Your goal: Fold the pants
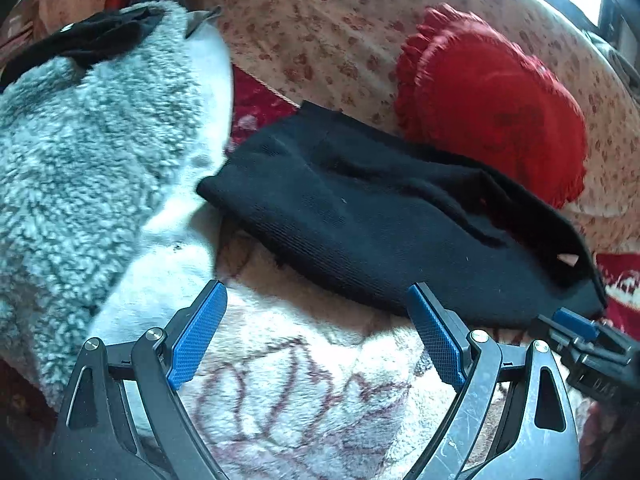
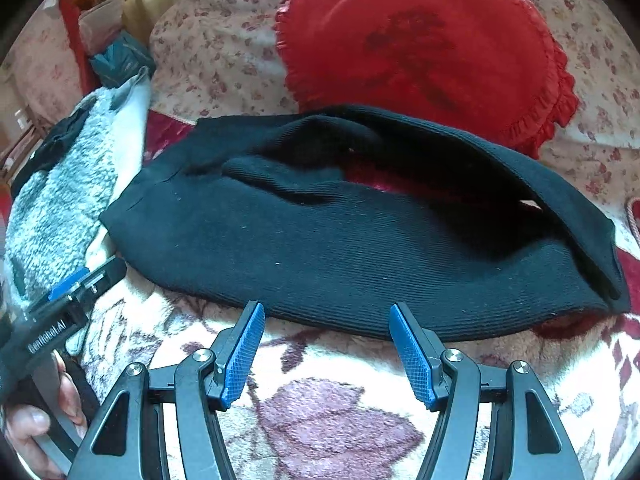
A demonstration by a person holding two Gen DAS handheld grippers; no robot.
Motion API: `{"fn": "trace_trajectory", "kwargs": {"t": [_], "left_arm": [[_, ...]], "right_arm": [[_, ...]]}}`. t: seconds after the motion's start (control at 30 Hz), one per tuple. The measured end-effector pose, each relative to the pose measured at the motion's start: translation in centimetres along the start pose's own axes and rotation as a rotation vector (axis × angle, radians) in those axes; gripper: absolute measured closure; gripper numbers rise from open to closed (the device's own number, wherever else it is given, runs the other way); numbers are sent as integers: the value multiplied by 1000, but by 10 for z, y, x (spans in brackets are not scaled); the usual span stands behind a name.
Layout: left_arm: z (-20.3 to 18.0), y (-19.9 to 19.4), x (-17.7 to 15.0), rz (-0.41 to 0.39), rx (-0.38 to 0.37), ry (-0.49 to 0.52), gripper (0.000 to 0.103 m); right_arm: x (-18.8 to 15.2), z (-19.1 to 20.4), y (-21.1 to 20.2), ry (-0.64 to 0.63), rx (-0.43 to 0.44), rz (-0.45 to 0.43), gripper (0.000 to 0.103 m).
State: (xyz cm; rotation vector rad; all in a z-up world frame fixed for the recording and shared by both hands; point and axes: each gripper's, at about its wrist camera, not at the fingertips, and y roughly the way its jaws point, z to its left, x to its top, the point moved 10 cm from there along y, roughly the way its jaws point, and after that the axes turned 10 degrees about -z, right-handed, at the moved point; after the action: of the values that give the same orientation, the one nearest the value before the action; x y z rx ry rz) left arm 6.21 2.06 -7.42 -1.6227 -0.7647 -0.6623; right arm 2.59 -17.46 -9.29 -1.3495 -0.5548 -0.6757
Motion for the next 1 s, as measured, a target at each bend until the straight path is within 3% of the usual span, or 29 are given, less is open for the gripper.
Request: {"fn": "trace_trajectory", "kwargs": {"t": [0.2,0.57,0.67,0.7,0.73,0.77,0.8,0.9,1.0], "left_arm": [[21,4,2,28,45,-78,12],[20,52,14,99,50,-185,12],[8,65,20,99,5,-186,13],[6,69,21,102,-13,-197,17],[3,73,19,115,-29,-213,37],[1,78,15,139,-38,-223,64],[1,82,14,155,-39,-221,73],[-3,75,17,123,-42,-203,88],[-6,55,28,72,-61,-178,96]], "right_arm": [[-4,18,-3,-53,72,-13,39],[-12,33,21,-290,45,-9,39],[-3,27,34,-298,23,-31,49],[3,27,37,-291,40,-49,58],[6,28,39,-287,53,-66,62],[9,29,41,-281,67,-78,71],[12,30,42,-267,85,-86,79],[15,37,39,-240,127,-100,92],[14,45,28,-250,148,-107,97]]}}
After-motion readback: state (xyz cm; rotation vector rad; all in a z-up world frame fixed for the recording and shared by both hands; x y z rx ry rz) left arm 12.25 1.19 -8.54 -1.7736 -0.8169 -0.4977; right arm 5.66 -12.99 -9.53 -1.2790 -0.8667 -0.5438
